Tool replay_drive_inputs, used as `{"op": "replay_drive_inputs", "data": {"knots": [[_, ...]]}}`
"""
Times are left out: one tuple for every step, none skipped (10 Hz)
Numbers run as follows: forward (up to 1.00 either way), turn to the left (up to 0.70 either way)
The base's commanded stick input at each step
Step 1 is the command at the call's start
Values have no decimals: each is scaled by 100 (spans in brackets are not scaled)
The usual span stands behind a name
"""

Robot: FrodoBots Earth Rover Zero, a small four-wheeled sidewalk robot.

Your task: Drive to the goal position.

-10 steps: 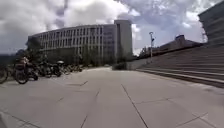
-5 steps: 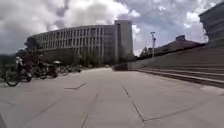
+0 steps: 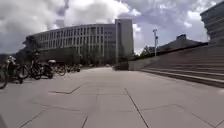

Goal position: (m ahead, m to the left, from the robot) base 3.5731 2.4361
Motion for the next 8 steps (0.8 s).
{"op": "replay_drive_inputs", "data": {"knots": [[100, 0], [100, 0], [100, 0], [100, 0], [100, 0], [100, 0], [100, 0], [100, 0]]}}
